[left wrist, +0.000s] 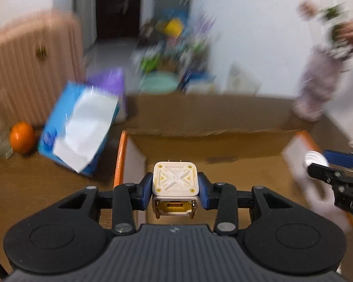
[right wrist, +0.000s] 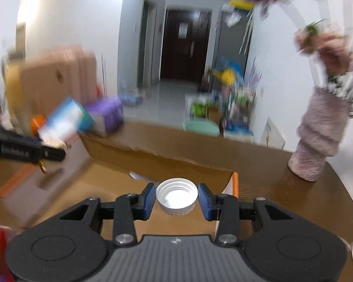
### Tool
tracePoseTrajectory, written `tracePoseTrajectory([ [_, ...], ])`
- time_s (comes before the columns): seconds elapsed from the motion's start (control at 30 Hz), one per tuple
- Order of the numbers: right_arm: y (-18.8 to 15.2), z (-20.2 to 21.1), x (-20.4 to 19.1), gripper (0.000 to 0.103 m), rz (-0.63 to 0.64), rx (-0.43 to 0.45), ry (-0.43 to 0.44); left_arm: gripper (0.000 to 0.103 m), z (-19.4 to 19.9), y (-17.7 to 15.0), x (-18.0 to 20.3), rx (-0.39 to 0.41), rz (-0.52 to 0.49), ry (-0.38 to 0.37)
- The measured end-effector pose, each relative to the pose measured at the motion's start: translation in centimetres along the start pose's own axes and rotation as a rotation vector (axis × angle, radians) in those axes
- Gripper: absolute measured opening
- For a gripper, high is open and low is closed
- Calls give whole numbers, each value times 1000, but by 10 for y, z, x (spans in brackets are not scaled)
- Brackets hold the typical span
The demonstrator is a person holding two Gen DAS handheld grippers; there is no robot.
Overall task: Organize rigid objects
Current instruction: 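Carry both items into the cardboard box and open both tools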
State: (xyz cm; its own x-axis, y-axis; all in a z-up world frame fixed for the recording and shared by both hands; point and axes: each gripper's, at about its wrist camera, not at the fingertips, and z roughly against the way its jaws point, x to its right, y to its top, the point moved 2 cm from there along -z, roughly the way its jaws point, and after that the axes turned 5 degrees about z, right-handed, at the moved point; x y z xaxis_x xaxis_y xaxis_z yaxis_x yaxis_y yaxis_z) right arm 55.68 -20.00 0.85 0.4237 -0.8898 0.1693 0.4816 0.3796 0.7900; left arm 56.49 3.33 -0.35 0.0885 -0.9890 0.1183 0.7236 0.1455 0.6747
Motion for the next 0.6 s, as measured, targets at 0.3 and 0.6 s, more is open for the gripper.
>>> tracePoseTrajectory([
  [0.3,10,-103,-2,38,99,-248,-42,40,-59,5,-3,-119,-81,52],
  [0.6,10,-92,-8,57,123,-231,-76,48,-39,8,10,-73,-109,52],
])
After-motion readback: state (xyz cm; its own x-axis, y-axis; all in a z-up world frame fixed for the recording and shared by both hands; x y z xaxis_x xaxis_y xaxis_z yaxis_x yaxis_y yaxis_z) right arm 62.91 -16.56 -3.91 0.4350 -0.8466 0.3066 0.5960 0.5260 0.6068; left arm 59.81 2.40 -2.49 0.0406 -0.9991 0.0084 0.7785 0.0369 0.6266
